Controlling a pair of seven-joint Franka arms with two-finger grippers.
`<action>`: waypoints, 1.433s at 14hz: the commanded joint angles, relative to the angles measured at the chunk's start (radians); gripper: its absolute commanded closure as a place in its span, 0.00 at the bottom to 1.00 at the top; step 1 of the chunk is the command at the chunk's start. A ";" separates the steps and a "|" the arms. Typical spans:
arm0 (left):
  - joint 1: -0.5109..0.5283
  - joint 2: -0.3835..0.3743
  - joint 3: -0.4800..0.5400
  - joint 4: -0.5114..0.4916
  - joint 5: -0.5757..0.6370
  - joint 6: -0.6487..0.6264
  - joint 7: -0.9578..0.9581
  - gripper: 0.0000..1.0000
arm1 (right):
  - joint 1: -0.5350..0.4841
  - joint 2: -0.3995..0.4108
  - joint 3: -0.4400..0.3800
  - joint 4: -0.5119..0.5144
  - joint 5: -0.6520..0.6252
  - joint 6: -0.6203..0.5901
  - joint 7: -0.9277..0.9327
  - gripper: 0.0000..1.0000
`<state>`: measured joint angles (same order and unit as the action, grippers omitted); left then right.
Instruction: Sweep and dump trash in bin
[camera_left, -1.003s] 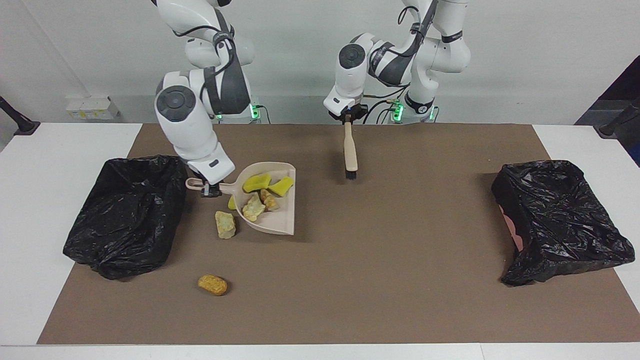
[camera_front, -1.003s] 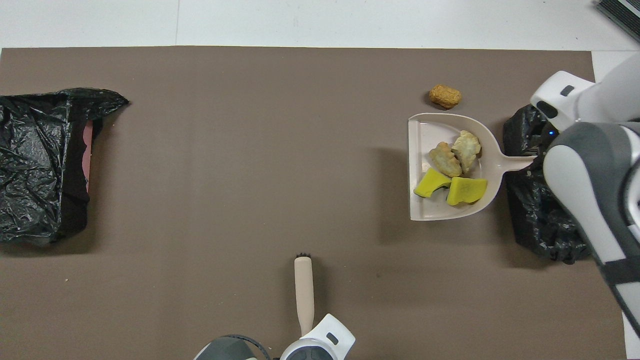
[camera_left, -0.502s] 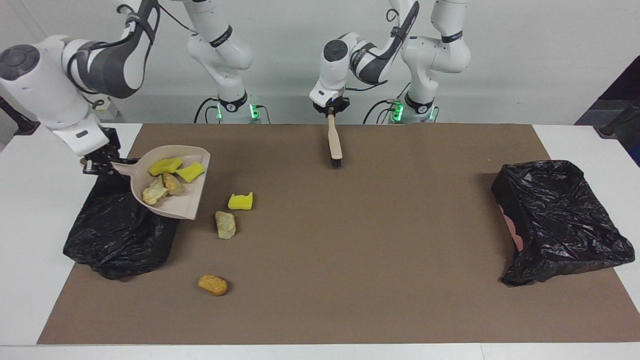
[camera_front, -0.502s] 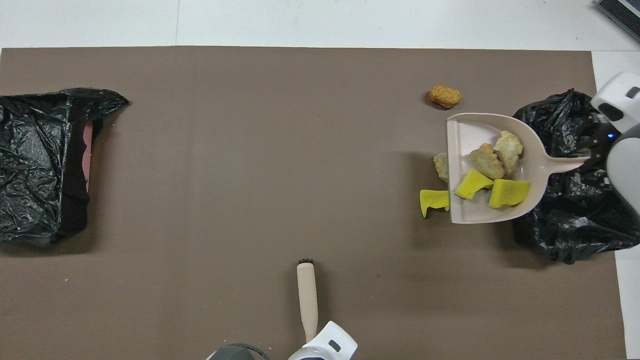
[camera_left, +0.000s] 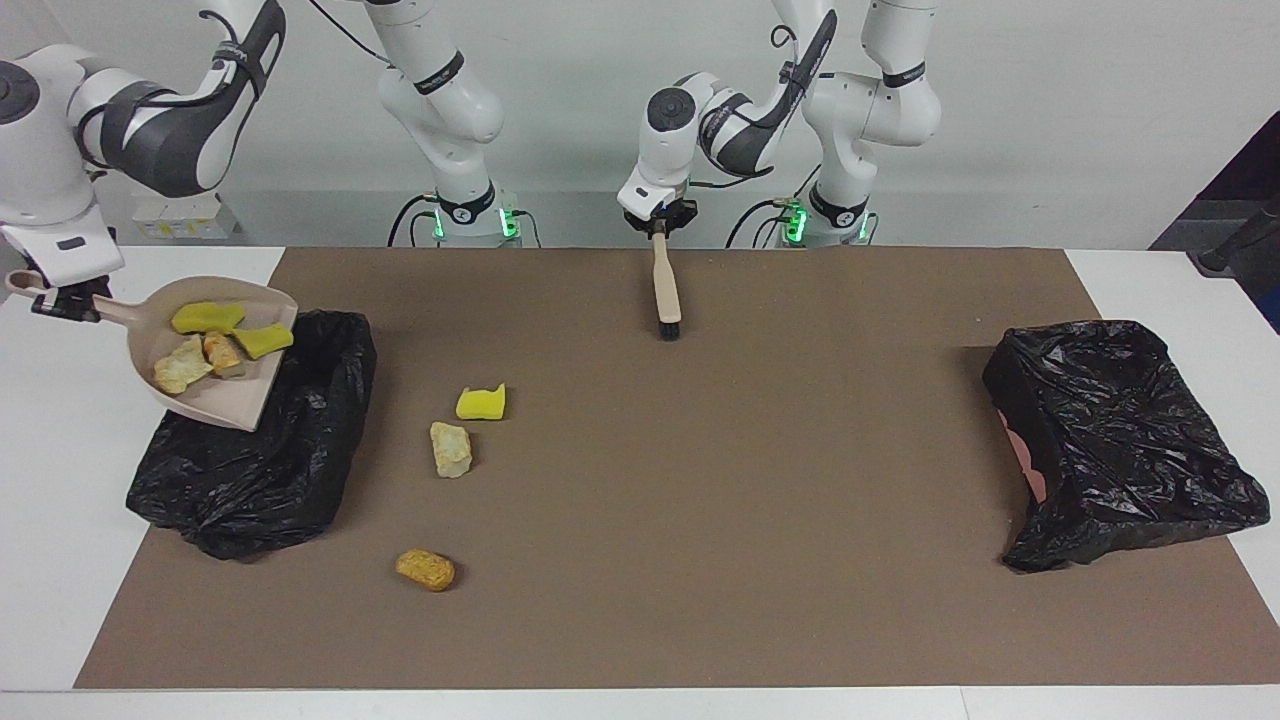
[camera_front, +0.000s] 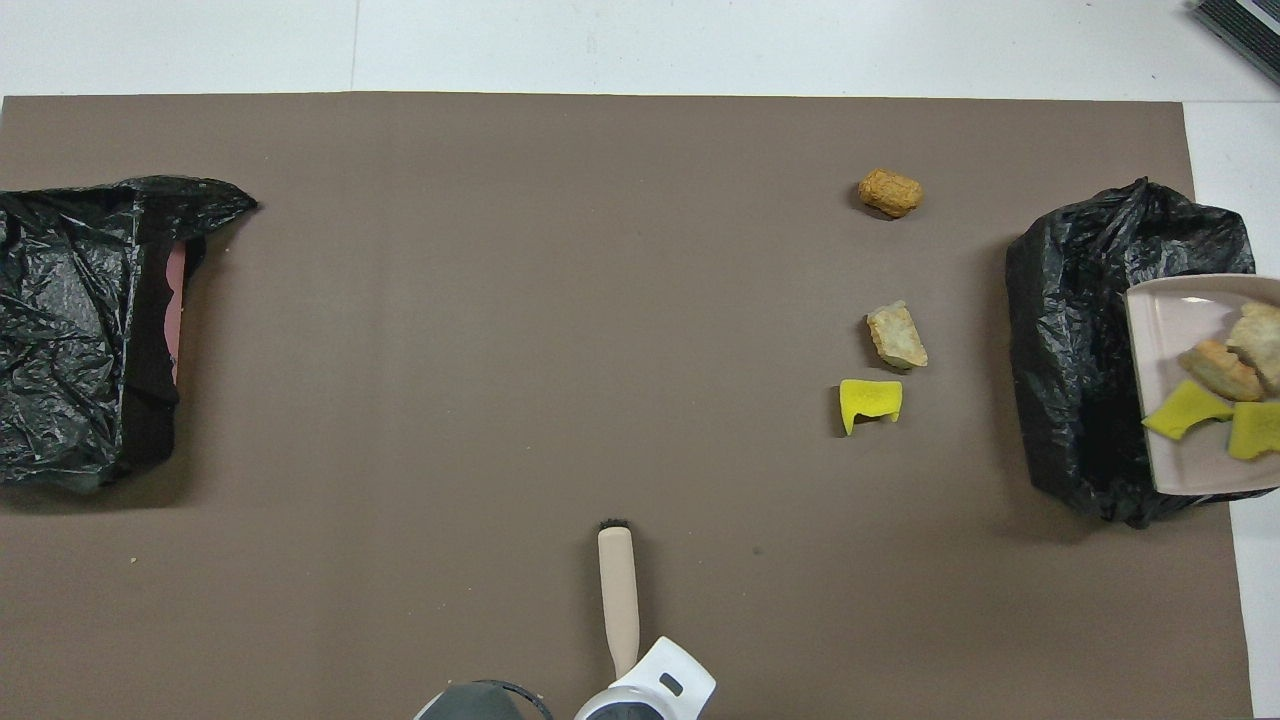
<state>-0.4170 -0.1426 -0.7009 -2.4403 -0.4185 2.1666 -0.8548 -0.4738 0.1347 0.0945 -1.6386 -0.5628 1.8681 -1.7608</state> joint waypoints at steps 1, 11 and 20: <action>0.013 0.006 0.012 0.015 -0.016 0.002 0.067 0.00 | 0.020 -0.018 0.010 -0.026 -0.118 0.045 0.148 1.00; 0.070 0.042 0.481 0.242 0.362 -0.071 0.471 0.00 | 0.181 -0.079 0.016 -0.098 -0.376 -0.173 0.391 1.00; 0.242 0.055 0.626 0.587 0.431 -0.349 0.864 0.00 | 0.233 -0.105 0.017 -0.056 -0.390 -0.221 0.248 1.00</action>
<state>-0.2188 -0.1039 -0.0664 -1.9411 -0.0110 1.8901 -0.0223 -0.2287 0.0518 0.1087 -1.6987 -0.9797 1.6374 -1.4670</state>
